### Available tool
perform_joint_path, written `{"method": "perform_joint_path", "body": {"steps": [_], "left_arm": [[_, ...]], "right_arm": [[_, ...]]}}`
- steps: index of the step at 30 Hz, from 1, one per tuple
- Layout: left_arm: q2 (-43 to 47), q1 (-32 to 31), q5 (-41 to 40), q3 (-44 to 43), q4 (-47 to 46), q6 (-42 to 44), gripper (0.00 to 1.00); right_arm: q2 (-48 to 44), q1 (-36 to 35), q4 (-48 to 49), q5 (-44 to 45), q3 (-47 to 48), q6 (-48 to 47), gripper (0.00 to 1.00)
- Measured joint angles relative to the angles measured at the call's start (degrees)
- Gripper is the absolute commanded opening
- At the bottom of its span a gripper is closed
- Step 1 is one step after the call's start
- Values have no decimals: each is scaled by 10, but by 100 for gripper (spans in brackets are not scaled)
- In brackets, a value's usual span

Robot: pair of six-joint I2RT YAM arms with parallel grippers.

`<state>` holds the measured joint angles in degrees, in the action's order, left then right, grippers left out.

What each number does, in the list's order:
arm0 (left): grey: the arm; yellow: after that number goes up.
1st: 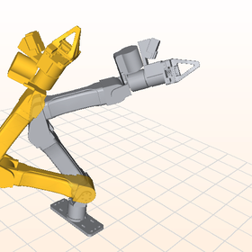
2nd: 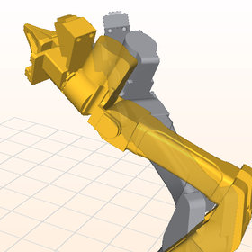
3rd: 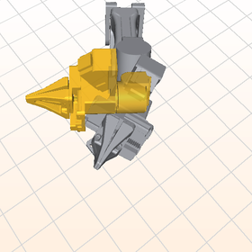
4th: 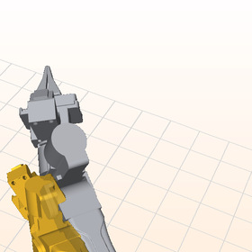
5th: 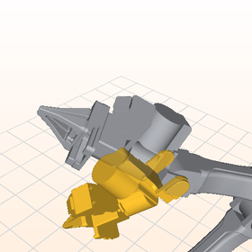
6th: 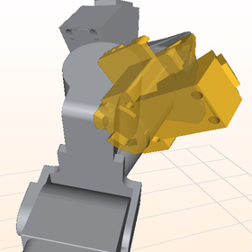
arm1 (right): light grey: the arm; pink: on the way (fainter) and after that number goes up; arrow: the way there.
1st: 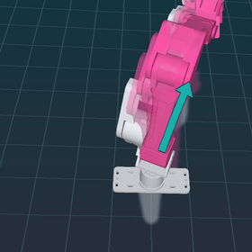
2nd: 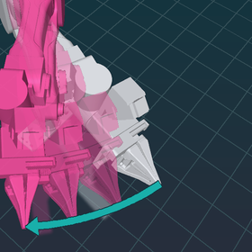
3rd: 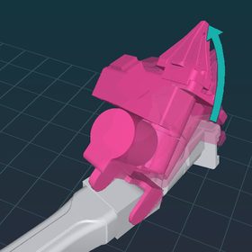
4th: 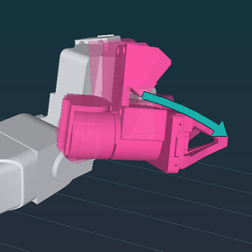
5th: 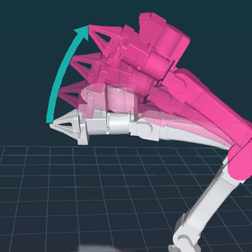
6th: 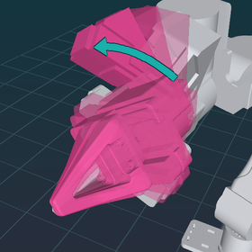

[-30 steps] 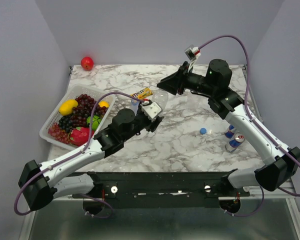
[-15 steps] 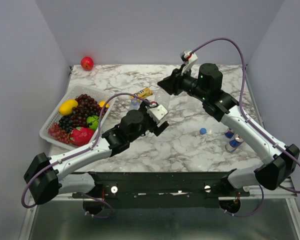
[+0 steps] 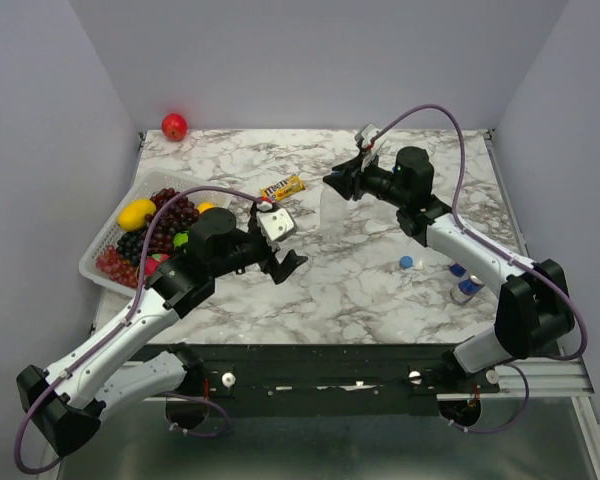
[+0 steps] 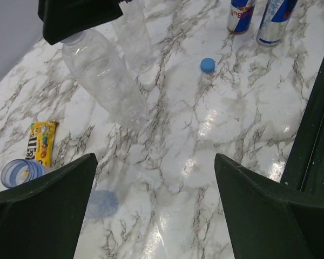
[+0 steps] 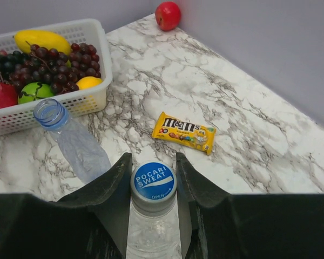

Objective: Screw on the bottle caps

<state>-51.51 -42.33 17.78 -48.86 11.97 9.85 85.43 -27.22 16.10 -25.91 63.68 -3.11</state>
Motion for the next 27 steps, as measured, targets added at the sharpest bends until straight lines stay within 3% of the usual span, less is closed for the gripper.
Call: {"method": "perform_joint_path", "body": {"steps": [10, 21, 26, 27], "left_arm": [[-14, 117, -9, -115, 96, 59, 99], [-47, 236, -26, -155, 127, 108, 99], [-47, 251, -26, -159, 135, 116, 99], [-47, 252, -26, -159, 138, 116, 99]], "right_arm": [[43, 3, 156, -60, -46, -35, 2], [92, 3, 248, -72, -74, -44, 5], [105, 3, 259, -67, -82, -38, 18], [107, 3, 260, -67, -83, -38, 25]]}}
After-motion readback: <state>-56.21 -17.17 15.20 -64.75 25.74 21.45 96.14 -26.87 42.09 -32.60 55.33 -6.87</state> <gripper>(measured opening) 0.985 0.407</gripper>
